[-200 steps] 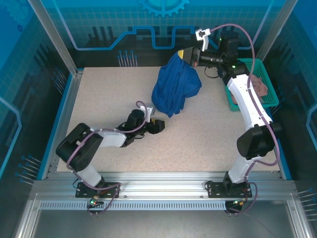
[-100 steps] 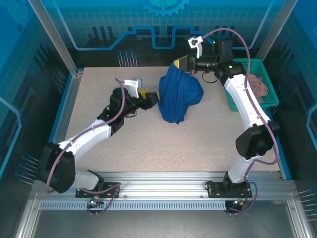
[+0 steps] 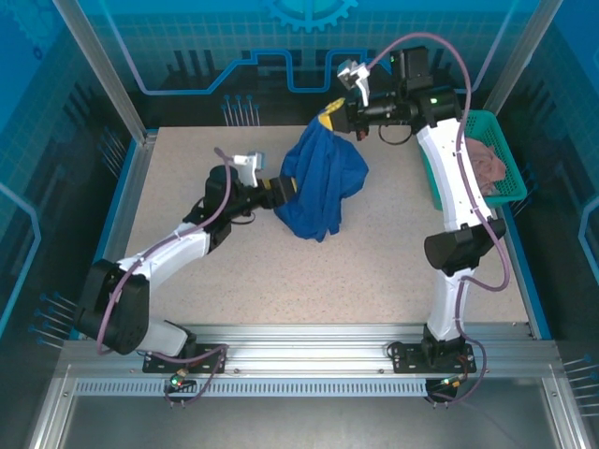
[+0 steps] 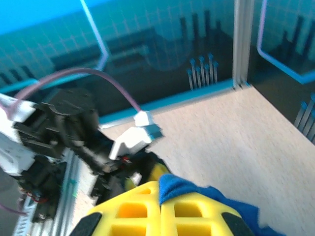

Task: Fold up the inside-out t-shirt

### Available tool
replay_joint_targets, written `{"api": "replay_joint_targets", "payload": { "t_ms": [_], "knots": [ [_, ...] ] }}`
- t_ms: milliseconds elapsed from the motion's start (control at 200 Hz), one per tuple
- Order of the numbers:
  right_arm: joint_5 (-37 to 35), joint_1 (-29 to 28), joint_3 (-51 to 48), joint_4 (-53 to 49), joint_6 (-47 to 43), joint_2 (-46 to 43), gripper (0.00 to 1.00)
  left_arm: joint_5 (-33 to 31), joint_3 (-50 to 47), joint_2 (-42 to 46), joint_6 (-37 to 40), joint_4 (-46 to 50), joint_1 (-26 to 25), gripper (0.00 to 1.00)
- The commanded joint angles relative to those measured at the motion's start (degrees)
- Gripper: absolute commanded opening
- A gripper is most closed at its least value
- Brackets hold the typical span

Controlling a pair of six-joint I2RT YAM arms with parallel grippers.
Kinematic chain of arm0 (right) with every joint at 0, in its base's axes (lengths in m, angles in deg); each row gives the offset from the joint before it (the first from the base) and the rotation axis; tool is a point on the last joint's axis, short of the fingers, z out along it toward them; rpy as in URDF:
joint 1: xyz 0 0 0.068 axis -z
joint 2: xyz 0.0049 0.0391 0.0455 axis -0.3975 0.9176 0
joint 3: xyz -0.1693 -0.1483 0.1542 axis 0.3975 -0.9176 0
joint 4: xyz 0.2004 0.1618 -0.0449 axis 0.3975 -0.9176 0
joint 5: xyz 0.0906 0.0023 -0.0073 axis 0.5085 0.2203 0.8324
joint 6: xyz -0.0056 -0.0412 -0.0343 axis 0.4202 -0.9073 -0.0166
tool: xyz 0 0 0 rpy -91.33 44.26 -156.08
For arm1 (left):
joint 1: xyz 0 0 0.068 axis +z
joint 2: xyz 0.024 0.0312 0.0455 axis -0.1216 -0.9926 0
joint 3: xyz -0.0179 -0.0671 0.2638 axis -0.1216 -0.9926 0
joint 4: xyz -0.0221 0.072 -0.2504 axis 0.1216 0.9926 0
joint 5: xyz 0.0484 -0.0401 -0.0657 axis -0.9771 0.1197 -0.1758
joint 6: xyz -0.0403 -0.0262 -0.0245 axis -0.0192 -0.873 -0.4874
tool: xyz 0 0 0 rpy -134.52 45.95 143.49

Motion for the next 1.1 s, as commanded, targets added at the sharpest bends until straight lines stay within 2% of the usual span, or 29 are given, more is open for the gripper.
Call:
{"api": "replay_joint_targets", "payload": {
  "t_ms": [0,80,160,300,340,435,610,855,935,995,1060,1095],
  "knots": [
    [-19.2,-2.7,-12.0,-0.7,-5.1,-6.7,0.0,7.3,-3.7,0.7,7.8,-1.8,-4.6,0.7],
    [-29.0,-4.4,-23.4,6.4,-5.5,-12.4,0.0,9.7,-4.3,-0.2,12.7,1.1,-8.1,0.7],
    [-37.5,-5.8,-34.3,13.3,-8.0,-18.2,0.0,10.2,-6.9,0.3,11.7,-1.5,-8.1,0.71],
    [-43.0,-7.3,-53.4,26.0,-12.6,-27.7,0.0,8.2,-10.8,1.9,6.0,-9.5,-4.5,0.73],
    [-43.5,-7.6,-58.2,29.3,-13.7,-29.9,0.0,5.5,-9.5,1.2,4.4,-7.1,-3.2,0.72],
    [-45.9,-8.6,-67.6,36.3,-15.5,-34.1,0.0,-2.3,-2.3,-3.0,3.3,5.8,-1.5,0.72],
    [-48.2,-10.5,-71.9,39.8,-14.5,-35.6,0.0,-0.4,9.8,-12.8,6.7,17.3,-1.9,0.74],
    [-49.5,-12.4,-76.4,43.5,-13.4,-38.5,0.0,6.1,24.5,-25.1,8.1,22.3,-3.8,0.74],
    [-49.7,-12.8,-76.3,43.5,-13.5,-39.2,0.0,7.0,30.4,-29.3,8.9,25.4,-4.5,0.68],
    [-49.9,-12.9,-76.3,43.9,-13.5,-39.9,0.0,7.9,34.4,-32.4,9.9,28.5,-5.1,0.59],
    [-49.6,-12.9,-76.6,45.1,-13.2,-40.9,0.0,8.0,38.5,-35.3,10.7,32.7,-5.5,0.46],
    [-49.4,-12.9,-76.7,46.1,-13.1,-41.6,0.0,7.9,40.2,-36.6,11.0,34.5,-5.5,0.36]
  ]
}}
